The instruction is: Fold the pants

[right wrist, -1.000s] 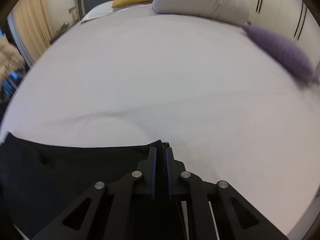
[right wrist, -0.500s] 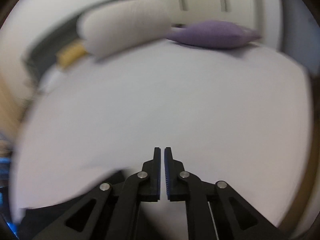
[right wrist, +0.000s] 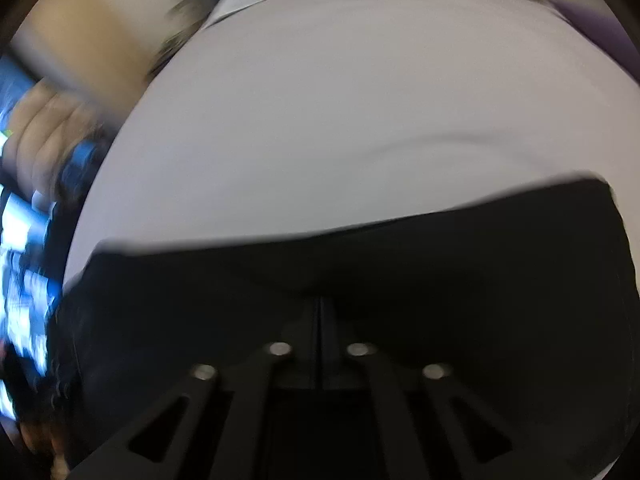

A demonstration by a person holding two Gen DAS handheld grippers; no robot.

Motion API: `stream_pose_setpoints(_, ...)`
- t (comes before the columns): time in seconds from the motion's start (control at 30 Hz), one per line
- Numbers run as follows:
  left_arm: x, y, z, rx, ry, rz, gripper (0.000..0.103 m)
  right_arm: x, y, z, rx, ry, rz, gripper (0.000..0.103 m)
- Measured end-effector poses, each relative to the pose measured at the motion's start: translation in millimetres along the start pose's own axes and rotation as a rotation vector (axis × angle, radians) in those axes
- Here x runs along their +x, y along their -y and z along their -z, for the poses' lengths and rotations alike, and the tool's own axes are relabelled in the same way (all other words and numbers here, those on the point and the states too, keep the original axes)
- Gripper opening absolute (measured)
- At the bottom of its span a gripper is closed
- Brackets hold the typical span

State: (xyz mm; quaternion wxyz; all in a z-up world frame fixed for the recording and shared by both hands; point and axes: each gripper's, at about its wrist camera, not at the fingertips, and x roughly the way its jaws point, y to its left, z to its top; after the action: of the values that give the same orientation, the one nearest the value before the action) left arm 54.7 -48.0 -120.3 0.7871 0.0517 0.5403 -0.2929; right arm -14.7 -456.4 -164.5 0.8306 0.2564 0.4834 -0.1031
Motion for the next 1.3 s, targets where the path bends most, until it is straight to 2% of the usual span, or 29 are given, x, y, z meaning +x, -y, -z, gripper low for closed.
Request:
stream_pose_setpoints(0.1,-4,-5,3,-0.019,0.013,0.01,0.016,-25,47,-8,0.13,0.128,0.255,0.0)
stream_pose_setpoints(0.13,-6,-6,4,-0.028,0.018,0.011,0.016,-34,60,-8,0.177,0.148,0.299,0.0)
stream_pose_setpoints(0.17,-8,-7,4,-0.031,0.024,0.009,0.016,-45,73,-7,0.232,0.166,0.284,0.0)
stream_pose_setpoints(0.23,-15,-6,6,-0.023,0.045,-0.028,0.016,-74,80,-1,0.285,0.219,0.4,0.008)
stream_pose_setpoints(0.27,-19,-5,7,-0.017,0.056,-0.053,0.016,-89,75,3,0.264,0.26,0.393,0.021)
stream_pose_setpoints(0.3,-23,-4,9,-0.011,0.073,-0.073,0.016,-101,63,9,0.244,0.289,0.308,0.031)
stream_pose_setpoints(0.37,-33,-3,12,-0.007,0.111,-0.072,0.016,-112,33,25,0.201,0.284,0.081,0.035)
stream_pose_setpoints(0.4,-37,-2,13,-0.007,0.123,-0.068,0.016,-113,1,36,0.161,0.265,-0.047,0.037)
stream_pose_setpoints(0.5,-36,-1,16,-0.001,0.116,-0.073,0.016,-94,-67,69,0.032,0.13,-0.369,0.05)
stream_pose_setpoints(0.53,-34,-1,18,0.003,0.108,-0.08,0.016,-83,-83,74,0.002,0.088,-0.425,0.05)
stream_pose_setpoints(0.57,-32,-1,20,0.006,0.104,-0.084,0.016,-71,-96,82,-0.014,0.058,-0.446,0.05)
stream_pose_setpoints(0.6,-31,-3,22,0.005,0.097,-0.09,0.016,-59,-100,86,-0.008,0.04,-0.429,0.05)
stream_pose_setpoints(0.67,-29,-10,27,-0.003,0.082,-0.084,0.016,-35,-83,91,0.072,0.01,-0.354,0.049)
stream_pose_setpoints(0.7,-31,-14,31,-0.01,0.086,-0.07,0.016,-27,-63,91,0.147,0.017,-0.342,0.02)
stream_pose_setpoints(0.73,-32,-13,33,-0.012,0.089,-0.068,0.016,-28,-42,92,0.21,0.028,-0.333,0.002)
stream_pose_setpoints(0.77,-34,-15,35,-0.013,0.09,-0.07,0.016,-32,-20,93,0.286,0.059,-0.304,0.0)
stream_pose_setpoints(0.8,-36,-16,36,-0.013,0.093,-0.076,0.016,-45,2,93,0.365,0.119,-0.276,0.0)
stream_pose_setpoints(0.83,-39,-19,39,-0.018,0.098,-0.08,0.016,-60,14,93,0.402,0.173,-0.208,0.0)
stream_pose_setpoints(0.87,-41,-22,41,-0.027,0.102,-0.075,0.016,-78,24,96,0.413,0.214,-0.129,0.009)
stream_pose_setpoints(0.9,-43,-25,43,-0.04,0.106,-0.066,0.016,-98,28,101,0.406,0.243,-0.069,0.036)
stream_pose_setpoints(0.93,-45,-27,45,-0.053,0.112,-0.057,0.016,-116,25,108,0.395,0.27,-0.066,0.046)
stream_pose_setpoints(0.97,-47,-28,46,-0.059,0.116,-0.053,0.016,-126,17,109,0.383,0.279,-0.087,0.059)
stream_pose_setpoints(1.0,-48,-29,47,-0.062,0.119,-0.051,0.016,-137,-11,123,0.353,0.281,-0.147,0.062)
stream_pose_setpoints(1.07,-45,-28,47,-0.065,0.123,-0.054,0.016,-135,-51,138,0.322,0.244,-0.301,0.062)
stream_pose_setpoints(1.13,-44,-28,48,-0.066,0.125,-0.058,0.016,-125,-80,159,0.346,0.163,-0.496,0.062)
stream_pose_setpoints(1.17,-43,-29,47,-0.066,0.124,-0.06,0.016,-114,-95,165,0.364,0.123,-0.556,0.062)
stream_pose_setpoints(1.2,-43,-30,48,-0.066,0.123,-0.061,0.016,-97,-112,173,0.379,0.076,-0.606,0.062)
stream_pose_setpoints(1.3,-43,-31,48,-0.067,0.117,-0.054,0.016,-57,-152,181,0.414,-0.034,-0.655,0.062)
